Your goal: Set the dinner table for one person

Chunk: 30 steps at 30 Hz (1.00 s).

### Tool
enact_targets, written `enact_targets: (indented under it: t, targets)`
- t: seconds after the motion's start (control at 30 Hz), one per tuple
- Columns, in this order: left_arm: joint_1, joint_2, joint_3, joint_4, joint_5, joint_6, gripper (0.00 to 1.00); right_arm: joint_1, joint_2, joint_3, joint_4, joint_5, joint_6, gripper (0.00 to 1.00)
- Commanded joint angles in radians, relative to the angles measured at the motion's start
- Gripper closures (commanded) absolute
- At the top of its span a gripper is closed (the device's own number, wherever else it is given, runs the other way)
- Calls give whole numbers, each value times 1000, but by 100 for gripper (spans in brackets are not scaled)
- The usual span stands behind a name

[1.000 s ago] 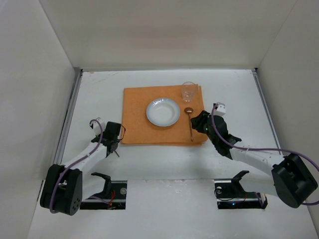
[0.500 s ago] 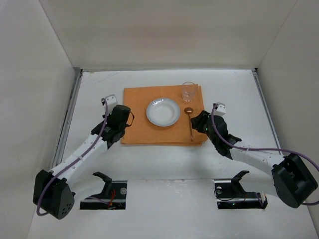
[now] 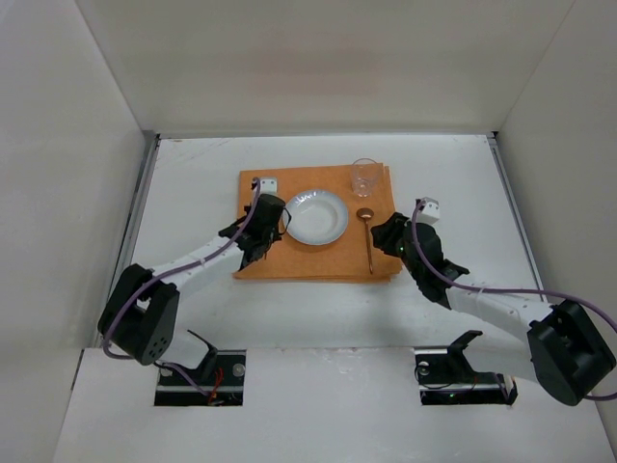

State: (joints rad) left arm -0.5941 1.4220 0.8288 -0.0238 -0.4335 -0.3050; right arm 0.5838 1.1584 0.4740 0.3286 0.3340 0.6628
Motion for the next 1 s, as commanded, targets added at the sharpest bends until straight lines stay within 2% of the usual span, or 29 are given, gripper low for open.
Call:
enact_targets:
  t: [0.0,0.6,0.97]
  targets:
    - [27,1,-25,122,65,67,99,-2,1,6,59,22,-5,51]
    - [61,117,-65,108,78,75,98,-9,17,6,63,14,1,51]
    - [67,149,-60,85,39,69,97,-14,26,8,64,5,4,51]
